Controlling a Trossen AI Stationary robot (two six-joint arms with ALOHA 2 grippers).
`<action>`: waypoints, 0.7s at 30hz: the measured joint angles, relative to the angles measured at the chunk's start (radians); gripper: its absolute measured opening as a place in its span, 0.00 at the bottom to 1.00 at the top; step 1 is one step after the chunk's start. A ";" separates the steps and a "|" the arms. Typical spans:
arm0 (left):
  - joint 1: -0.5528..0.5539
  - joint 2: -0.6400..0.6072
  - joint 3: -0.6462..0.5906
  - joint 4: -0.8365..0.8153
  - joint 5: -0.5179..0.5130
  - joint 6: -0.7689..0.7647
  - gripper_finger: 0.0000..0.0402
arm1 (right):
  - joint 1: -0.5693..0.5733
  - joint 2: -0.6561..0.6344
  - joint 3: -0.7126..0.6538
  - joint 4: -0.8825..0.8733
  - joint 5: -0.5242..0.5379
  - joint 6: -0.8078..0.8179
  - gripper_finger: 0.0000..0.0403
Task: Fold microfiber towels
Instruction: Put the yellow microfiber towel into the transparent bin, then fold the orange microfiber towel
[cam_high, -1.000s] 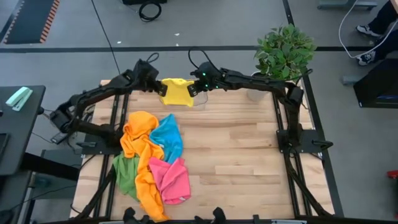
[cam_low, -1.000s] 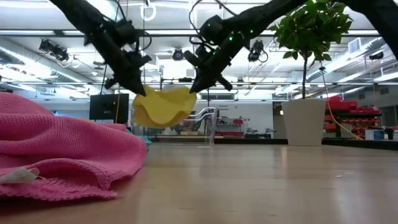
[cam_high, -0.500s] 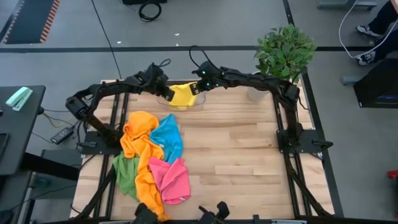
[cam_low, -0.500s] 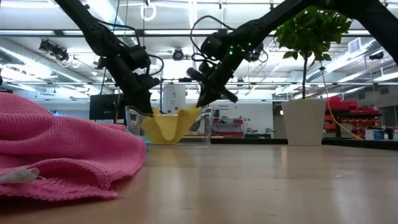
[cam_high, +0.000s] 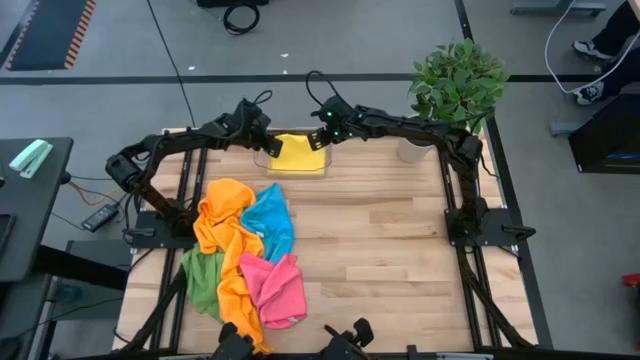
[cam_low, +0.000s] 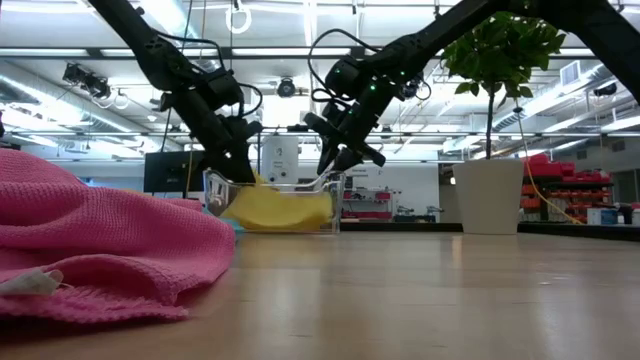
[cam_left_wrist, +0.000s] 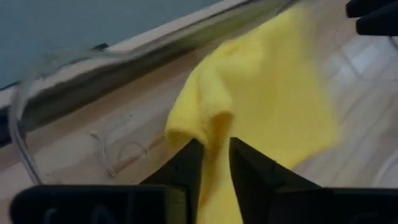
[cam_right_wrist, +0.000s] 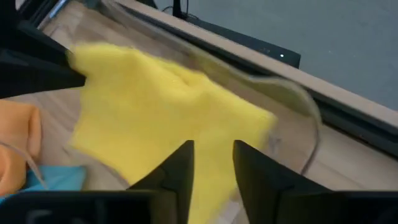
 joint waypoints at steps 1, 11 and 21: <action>0.000 0.000 0.012 -0.012 0.000 0.000 0.25 | -0.004 -0.001 0.007 -0.013 0.000 -0.003 0.34; -0.001 0.000 0.223 -0.138 -0.002 0.043 0.32 | -0.034 -0.006 0.198 -0.255 0.002 -0.124 0.44; -0.149 -0.093 0.338 -0.449 0.029 0.250 0.02 | 0.121 -0.097 0.297 -0.599 0.001 -0.266 0.40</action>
